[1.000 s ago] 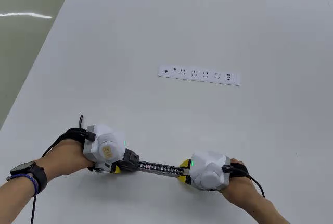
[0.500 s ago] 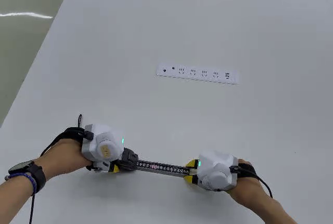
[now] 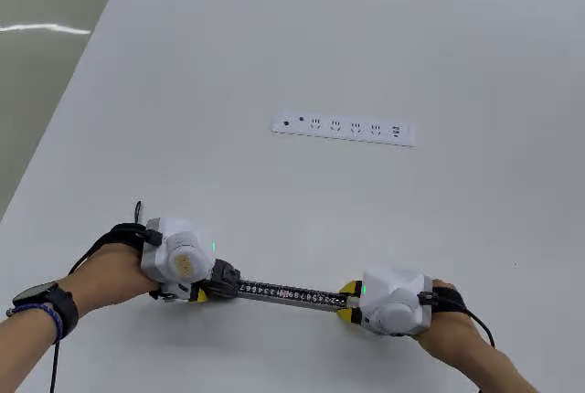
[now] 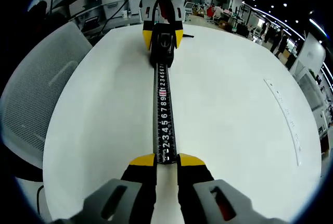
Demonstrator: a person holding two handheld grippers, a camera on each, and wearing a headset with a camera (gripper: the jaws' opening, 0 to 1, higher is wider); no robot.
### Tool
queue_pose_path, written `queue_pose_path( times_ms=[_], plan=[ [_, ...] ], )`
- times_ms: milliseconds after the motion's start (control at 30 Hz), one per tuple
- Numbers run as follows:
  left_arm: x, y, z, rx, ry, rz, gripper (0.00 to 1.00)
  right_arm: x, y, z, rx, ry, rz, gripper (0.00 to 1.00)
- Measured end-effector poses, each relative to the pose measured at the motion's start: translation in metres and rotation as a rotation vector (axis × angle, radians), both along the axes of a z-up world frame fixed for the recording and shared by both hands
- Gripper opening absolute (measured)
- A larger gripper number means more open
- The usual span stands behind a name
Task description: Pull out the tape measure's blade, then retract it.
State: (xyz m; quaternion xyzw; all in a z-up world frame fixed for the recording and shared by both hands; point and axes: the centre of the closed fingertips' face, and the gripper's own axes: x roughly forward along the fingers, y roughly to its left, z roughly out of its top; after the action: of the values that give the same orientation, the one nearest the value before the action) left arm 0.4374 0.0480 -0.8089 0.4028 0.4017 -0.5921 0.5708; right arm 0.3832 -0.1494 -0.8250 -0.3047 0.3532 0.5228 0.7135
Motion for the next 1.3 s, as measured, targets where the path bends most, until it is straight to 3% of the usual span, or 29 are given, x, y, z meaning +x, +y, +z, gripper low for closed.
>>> queue_pose_path(
  times_ms=[1300],
  plan=[
    [0.0, -0.002, 0.001, 0.001, 0.007, 0.006, 0.35, -0.012, -0.05, 0.001, -0.036, 0.021, -0.006, 0.13]
  ],
)
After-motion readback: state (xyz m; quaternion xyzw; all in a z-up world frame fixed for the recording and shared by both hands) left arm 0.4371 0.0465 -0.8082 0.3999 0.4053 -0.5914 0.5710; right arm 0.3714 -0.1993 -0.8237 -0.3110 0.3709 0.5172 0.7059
